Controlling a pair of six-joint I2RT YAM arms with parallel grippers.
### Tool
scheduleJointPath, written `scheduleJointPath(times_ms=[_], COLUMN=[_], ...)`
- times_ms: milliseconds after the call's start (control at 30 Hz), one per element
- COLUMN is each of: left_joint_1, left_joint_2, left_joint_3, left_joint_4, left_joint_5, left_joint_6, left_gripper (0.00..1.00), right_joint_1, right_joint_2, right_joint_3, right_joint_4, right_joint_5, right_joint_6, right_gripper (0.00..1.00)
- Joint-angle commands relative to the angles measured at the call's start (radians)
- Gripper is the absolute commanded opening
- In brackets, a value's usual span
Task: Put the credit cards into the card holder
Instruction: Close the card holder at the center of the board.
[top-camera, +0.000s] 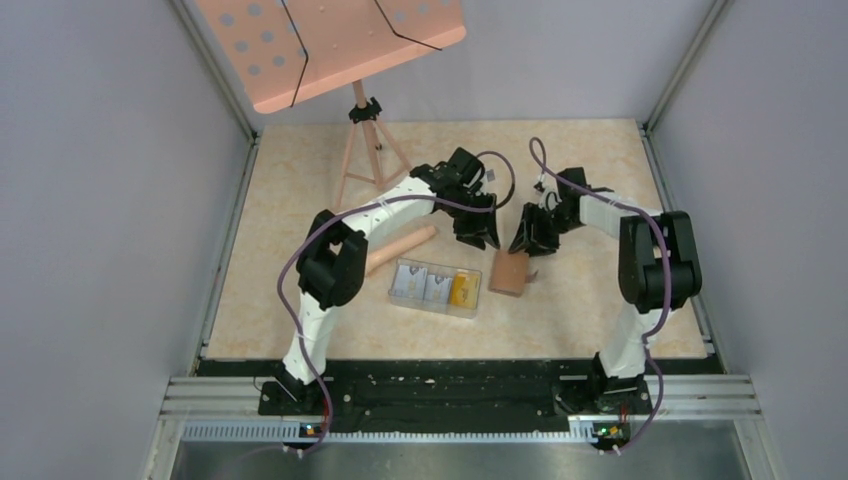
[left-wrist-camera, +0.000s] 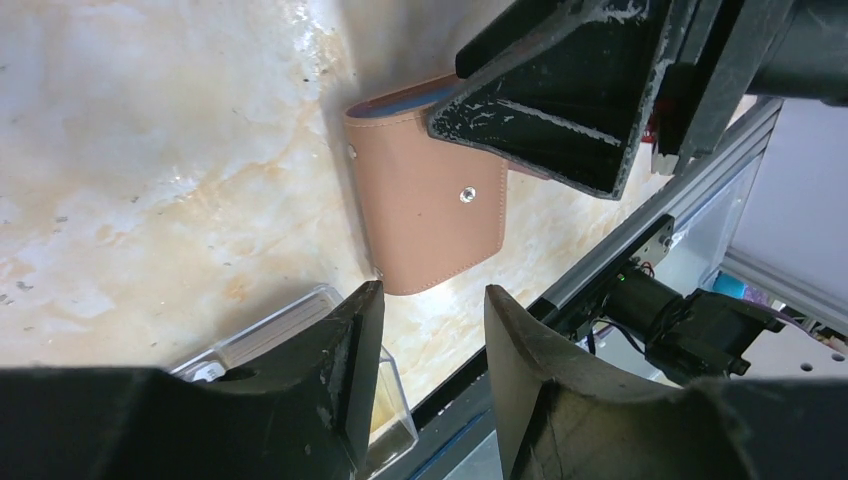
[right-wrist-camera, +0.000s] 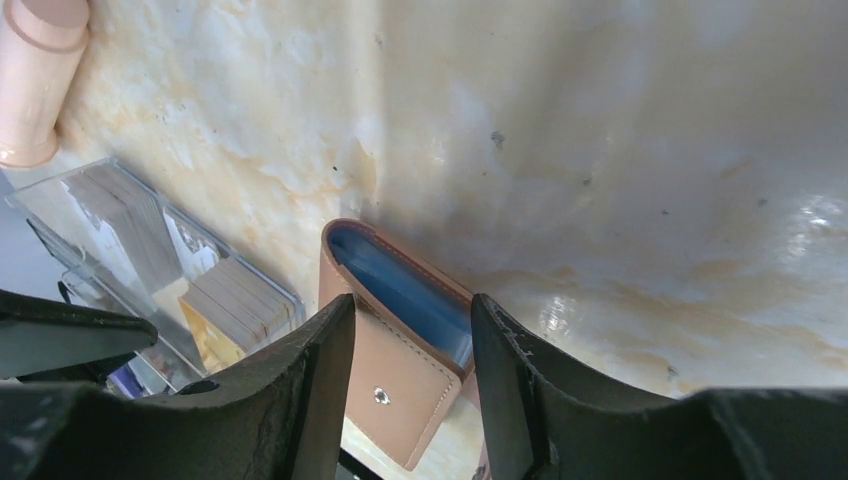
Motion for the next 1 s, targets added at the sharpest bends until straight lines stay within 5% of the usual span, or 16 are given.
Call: scheduleJointPath(times_ms=[0,300,500,733,967], left_joint_1=[0.004,-0.013,-0.044,-0.058,-0.058], left_joint_2=[0.007,0.112,0.139,0.131,0.184], left_joint_3=[0.015,0.086,0.106,0.066,0.077], left_joint_4=[0.014,0.028,0.040,0.088,0.074], left_joint_5=[0.012,0.115,0.149,0.161,0.142], left_joint_6=[-0.007,-0.030,-0.044,-0.071,-0.075], left_gripper=[0.47,0.30,0.22,0.27,0.26], right_joint_1=[0.019,0.009,0.008,0.005,-0.037], right_joint_2=[-0.035,-0.196,-0.246,-0.203,-0.303], right_joint_3=[-0.003,-0.042,-0.062,-0.116,-0.168], right_joint_4=[0.015,-0.001,0.028,0.040,-0.015], right_joint_5=[0.021,0.126,0.061,0.044,0.152], right_joint_6=[0.000,0.048,0.053,0.104,0.103], right_gripper=[0.46,0.50,0.48,0.13,0.00])
